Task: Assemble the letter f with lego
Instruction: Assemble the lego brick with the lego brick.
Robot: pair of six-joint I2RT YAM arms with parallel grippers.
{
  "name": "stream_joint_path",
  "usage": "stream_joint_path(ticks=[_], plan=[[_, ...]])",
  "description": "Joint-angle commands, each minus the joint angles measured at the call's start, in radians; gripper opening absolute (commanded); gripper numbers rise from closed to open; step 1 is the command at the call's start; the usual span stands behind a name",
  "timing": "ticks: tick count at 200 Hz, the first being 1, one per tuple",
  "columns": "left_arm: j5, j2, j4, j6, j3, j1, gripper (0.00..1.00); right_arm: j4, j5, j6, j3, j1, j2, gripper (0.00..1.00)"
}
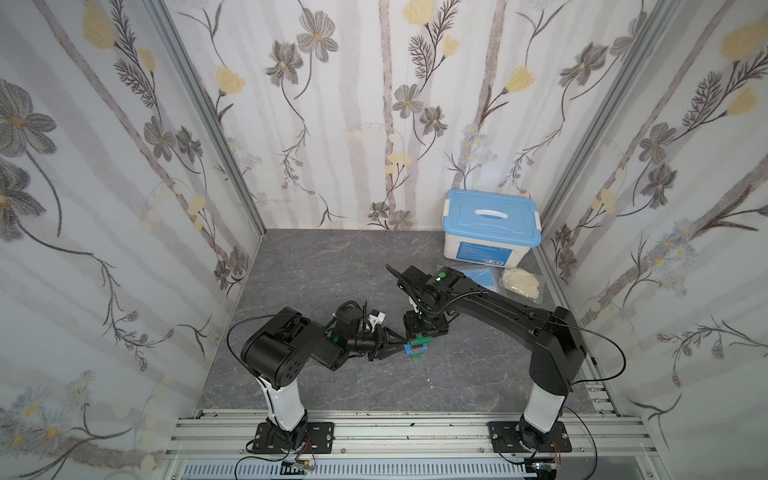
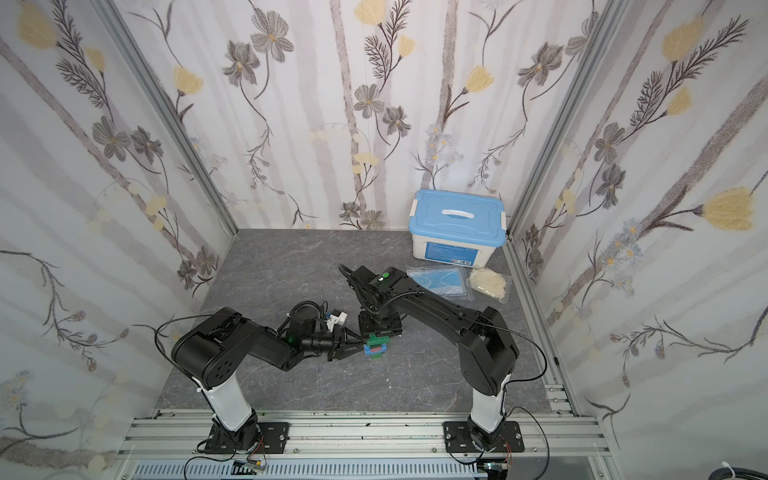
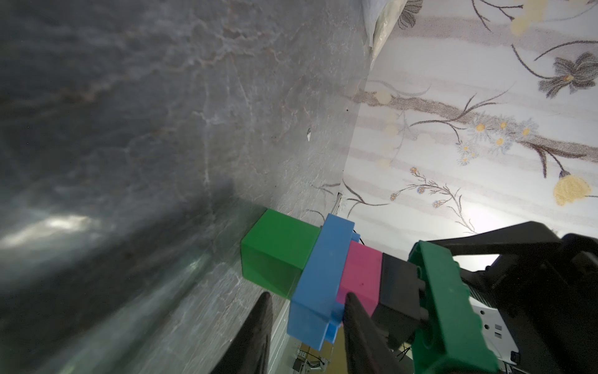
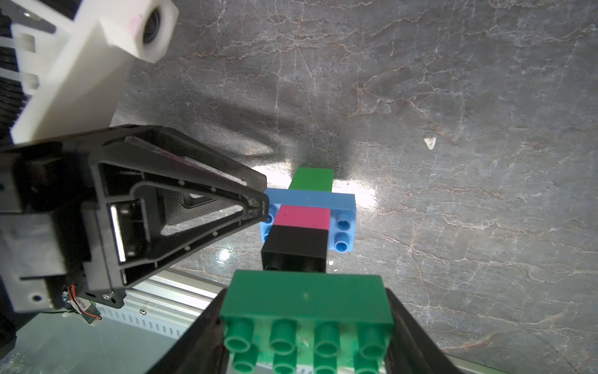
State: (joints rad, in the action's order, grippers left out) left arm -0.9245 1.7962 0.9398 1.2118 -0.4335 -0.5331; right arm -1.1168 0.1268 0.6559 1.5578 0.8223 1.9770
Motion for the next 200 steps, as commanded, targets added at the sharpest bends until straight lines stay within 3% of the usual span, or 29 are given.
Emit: stream_joint_path(ticks=[1,200], plan=[[-0.020,0.006,0.049,0.021,-0.004,-0.001,0.38,0.009,-0.012,-0.013,0.011,-0.003,0.007,0.64],[-0.022,0.017,0.045,0.018,-0.008,-0.002,0.36,0.000,0.001,-0.089,-0.019,-0.023,0.031,0.64]])
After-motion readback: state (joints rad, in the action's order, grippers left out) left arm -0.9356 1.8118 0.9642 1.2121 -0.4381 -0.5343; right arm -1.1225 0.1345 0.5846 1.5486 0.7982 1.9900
